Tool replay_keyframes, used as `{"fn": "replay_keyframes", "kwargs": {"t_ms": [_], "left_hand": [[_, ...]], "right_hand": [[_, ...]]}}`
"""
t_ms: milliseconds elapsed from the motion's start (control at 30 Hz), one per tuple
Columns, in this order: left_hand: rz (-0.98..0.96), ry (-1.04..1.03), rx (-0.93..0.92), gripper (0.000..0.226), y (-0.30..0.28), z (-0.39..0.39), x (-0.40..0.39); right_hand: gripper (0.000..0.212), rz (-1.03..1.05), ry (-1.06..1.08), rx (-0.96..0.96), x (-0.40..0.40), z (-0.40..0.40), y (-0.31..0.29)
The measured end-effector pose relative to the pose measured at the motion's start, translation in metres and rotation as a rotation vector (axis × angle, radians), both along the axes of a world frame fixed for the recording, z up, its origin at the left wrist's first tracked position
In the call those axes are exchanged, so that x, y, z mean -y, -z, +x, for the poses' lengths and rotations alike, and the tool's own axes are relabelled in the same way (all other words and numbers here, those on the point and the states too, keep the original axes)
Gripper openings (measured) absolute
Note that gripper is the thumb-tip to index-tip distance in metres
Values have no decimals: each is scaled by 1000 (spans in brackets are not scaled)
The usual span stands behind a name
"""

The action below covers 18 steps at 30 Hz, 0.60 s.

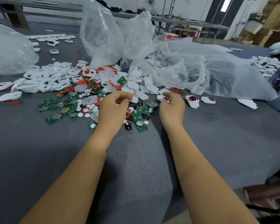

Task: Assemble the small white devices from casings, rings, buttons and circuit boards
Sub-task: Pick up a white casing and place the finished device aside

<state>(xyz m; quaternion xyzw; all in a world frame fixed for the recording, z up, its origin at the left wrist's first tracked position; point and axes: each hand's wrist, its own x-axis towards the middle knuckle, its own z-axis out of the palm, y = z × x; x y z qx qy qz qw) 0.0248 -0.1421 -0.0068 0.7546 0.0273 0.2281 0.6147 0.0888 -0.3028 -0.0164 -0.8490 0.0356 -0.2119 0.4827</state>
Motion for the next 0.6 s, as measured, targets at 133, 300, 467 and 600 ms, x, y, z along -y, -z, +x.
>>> {"fn": "replay_keyframes", "kwargs": {"t_ms": [133, 300, 467, 600], "left_hand": [[-5, -57, 0, 36, 2, -2, -14], [-37, -133, -17, 37, 4, -7, -36], [-74, -269, -29, 40, 8, -11, -43], [-50, -253, -57, 37, 8, -11, -39]], "right_hand": [[25, -454, -190, -94, -9, 1, 1], [61, -621, 9, -318, -11, 5, 4], [55, -580, -69, -236, -14, 2, 3], [62, -678, -254, -306, -33, -1, 6]]}}
